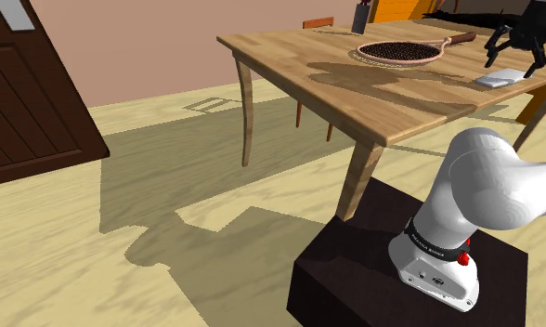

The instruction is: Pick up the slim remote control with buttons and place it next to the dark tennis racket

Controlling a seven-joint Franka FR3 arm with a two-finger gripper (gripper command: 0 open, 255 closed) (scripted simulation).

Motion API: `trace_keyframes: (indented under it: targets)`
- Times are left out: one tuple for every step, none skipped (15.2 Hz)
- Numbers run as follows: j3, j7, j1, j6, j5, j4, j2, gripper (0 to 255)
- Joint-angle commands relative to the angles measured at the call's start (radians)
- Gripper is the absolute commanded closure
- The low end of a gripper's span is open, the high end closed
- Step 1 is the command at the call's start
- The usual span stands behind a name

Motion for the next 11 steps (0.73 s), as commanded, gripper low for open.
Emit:
trace_keyframes:
  targets:
    - [0.019,-0.006,0.018,-0.022,0.021,0.060,0.041,0]
    - [0.031,-0.012,0.028,-0.037,0.033,0.099,0.066,0]
    - [0.039,-0.018,0.036,-0.050,0.042,0.130,0.087,0]
    - [0.039,-0.018,0.036,-0.050,0.042,0.130,0.087,0]
    - [0.039,-0.018,0.036,-0.050,0.042,0.130,0.087,0]
    - [0.039,-0.018,0.036,-0.050,0.042,0.130,0.087,0]
    - [0.039,-0.018,0.036,-0.050,0.042,0.130,0.087,0]
    - [0.039,-0.018,0.036,-0.050,0.042,0.130,0.087,0]
    - [0.039,-0.018,0.036,-0.050,0.042,0.130,0.087,0]
    - [0.039,-0.018,0.036,-0.050,0.042,0.130,0.087,0]
    - [0.039,-0.018,0.036,-0.050,0.042,0.130,0.087,0]
